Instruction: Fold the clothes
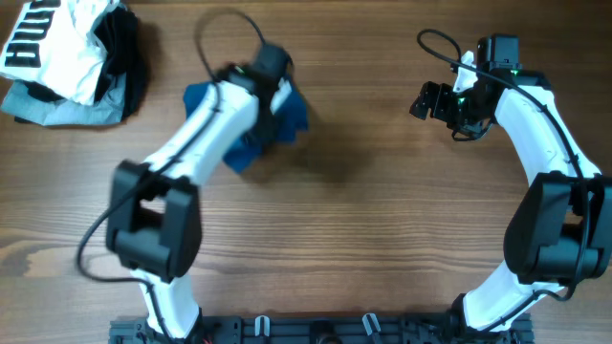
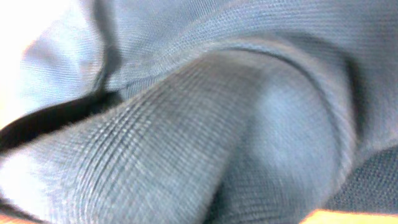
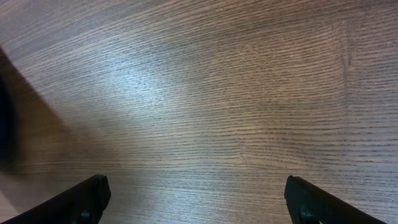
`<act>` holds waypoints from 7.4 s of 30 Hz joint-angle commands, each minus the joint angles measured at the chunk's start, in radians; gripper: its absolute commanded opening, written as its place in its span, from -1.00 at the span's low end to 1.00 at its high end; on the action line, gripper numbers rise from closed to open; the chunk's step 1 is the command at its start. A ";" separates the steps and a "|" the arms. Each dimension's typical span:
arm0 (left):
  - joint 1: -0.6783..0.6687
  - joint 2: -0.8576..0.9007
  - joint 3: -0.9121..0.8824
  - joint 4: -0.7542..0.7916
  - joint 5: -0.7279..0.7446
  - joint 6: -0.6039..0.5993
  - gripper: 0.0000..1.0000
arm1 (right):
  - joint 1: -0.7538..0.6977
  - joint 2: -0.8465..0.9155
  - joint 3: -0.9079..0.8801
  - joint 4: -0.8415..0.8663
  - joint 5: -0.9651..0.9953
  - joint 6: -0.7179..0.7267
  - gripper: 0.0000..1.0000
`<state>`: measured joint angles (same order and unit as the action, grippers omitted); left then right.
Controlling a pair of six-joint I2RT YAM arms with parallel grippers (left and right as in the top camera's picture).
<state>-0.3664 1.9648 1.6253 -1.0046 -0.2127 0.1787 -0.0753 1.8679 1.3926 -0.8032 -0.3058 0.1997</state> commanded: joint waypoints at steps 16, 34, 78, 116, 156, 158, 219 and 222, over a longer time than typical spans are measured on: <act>0.740 -0.127 0.444 0.473 -0.121 0.122 -0.90 | -0.002 -0.017 0.016 -0.003 0.012 -0.013 0.91; 0.604 0.233 0.447 0.540 0.193 -0.136 1.00 | -0.002 -0.017 0.016 -0.020 0.008 -0.006 0.90; 0.429 -0.481 0.410 -0.111 0.287 -0.273 1.00 | -0.001 -0.237 0.269 0.005 -0.032 -0.014 0.99; 0.488 -1.958 -1.540 1.100 0.362 -0.269 1.00 | -0.001 -0.237 0.269 0.005 -0.032 -0.014 0.99; 0.488 -1.959 -1.619 0.940 0.357 -0.318 1.00 | 0.142 -0.668 -0.196 0.609 0.204 -0.151 0.99; 0.488 -1.959 -1.619 0.940 0.357 -0.318 1.00 | 0.151 -0.793 -0.331 0.646 0.201 -0.245 0.99; 0.488 -1.959 -1.619 0.940 0.357 -0.318 1.00 | 0.093 -1.863 -1.387 0.835 -0.070 -0.409 0.99; 0.488 -1.959 -1.619 0.940 0.357 -0.318 1.00 | 0.093 -1.863 -1.387 0.835 -0.070 -0.409 1.00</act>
<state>0.1253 0.0139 0.0109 -0.0608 0.1402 -0.1265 0.0223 0.0193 0.0063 0.0299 -0.3592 -0.2039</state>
